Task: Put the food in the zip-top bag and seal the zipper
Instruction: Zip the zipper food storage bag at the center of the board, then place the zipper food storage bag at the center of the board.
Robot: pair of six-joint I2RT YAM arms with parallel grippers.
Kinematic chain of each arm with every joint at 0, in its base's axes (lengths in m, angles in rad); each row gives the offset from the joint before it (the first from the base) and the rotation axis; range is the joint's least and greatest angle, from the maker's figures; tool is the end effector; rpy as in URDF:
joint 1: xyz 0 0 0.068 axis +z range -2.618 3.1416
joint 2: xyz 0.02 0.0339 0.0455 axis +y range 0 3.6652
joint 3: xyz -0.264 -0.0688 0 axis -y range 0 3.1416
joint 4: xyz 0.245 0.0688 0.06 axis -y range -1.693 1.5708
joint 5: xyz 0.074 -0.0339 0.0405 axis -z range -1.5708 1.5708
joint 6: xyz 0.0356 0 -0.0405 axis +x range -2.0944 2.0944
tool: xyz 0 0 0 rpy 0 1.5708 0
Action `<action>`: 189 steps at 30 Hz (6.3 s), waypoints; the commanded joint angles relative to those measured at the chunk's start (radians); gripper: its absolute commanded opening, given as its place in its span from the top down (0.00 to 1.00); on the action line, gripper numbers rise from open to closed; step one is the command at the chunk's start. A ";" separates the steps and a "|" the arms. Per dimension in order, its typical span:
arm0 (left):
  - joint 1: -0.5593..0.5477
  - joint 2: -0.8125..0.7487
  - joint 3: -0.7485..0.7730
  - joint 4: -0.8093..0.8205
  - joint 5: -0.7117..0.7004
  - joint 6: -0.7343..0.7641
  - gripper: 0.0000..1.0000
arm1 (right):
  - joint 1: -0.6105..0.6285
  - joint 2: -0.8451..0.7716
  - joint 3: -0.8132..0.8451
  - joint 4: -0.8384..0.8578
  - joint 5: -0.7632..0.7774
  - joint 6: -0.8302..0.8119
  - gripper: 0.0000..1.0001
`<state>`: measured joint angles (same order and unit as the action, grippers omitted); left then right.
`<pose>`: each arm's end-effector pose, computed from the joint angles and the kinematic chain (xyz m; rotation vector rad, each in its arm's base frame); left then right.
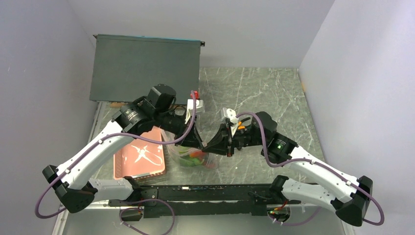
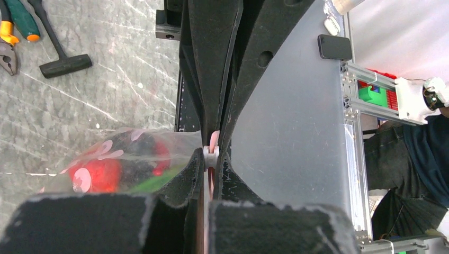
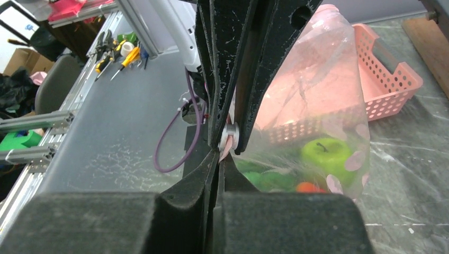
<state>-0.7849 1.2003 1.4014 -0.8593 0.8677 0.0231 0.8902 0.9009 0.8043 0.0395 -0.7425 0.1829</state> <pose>0.1430 -0.1812 0.4080 1.3489 1.8593 -1.3721 0.1108 0.1751 0.3508 -1.1764 1.3799 1.3911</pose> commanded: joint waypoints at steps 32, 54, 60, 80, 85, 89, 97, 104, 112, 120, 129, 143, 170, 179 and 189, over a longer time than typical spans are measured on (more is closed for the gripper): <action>0.001 0.054 0.082 -0.070 0.067 0.112 1.00 | 0.006 0.043 0.085 0.026 0.148 0.050 1.00; 0.039 -0.062 0.004 -0.136 -0.120 0.151 1.00 | 0.006 -0.208 -0.095 0.178 0.321 0.184 1.00; 0.040 -0.115 -0.013 -0.007 -0.187 0.065 1.00 | 0.006 -0.072 0.127 -0.185 0.213 0.035 0.73; 0.041 -0.091 0.014 -0.013 -0.095 0.074 1.00 | 0.006 0.133 0.302 -0.231 0.048 0.028 0.97; 0.041 -0.093 0.017 -0.035 -0.124 0.073 1.00 | 0.008 0.072 0.256 -0.238 0.255 0.084 1.00; 0.040 -0.100 0.026 -0.066 -0.158 0.079 1.00 | 0.006 -0.077 0.141 -0.192 0.443 0.113 1.00; 0.042 -0.094 0.052 -0.101 -0.168 0.094 1.00 | 0.006 -0.257 0.045 -0.184 0.558 0.124 1.00; 0.053 -0.123 0.043 -0.140 -0.184 0.119 1.00 | 0.005 -0.335 0.027 -0.234 0.635 0.078 1.00; 0.079 -0.183 -0.001 -0.181 -0.224 0.148 1.00 | 0.006 -0.425 -0.015 -0.275 0.726 0.059 1.00; 0.111 -0.252 -0.042 -0.216 -0.269 0.162 1.00 | 0.006 -0.474 -0.023 -0.304 0.791 0.053 1.00; 0.138 -0.312 -0.048 -0.259 -0.293 0.177 1.00 | 0.006 -0.489 -0.031 -0.299 0.816 0.055 1.00; 0.144 -0.388 -0.038 -0.108 -0.407 -0.066 0.24 | 0.006 -0.479 -0.147 -0.053 0.351 0.005 1.00; 0.144 -0.811 -0.238 0.154 -0.605 -0.409 0.13 | 0.008 -0.332 -0.231 -0.017 0.685 0.198 1.00; 0.144 -0.802 -0.261 0.171 -0.702 -0.452 0.00 | 0.006 -0.164 -0.067 -0.310 1.184 0.298 1.00; 0.144 -0.806 -0.305 0.201 -0.730 -0.497 0.00 | 0.004 -0.160 -0.106 -0.386 1.439 0.383 1.00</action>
<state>-0.6434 0.3958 1.1145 -0.7166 0.1650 -0.4316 0.8970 0.7097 0.6949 -0.3191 0.5442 0.5285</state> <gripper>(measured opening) 0.995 0.011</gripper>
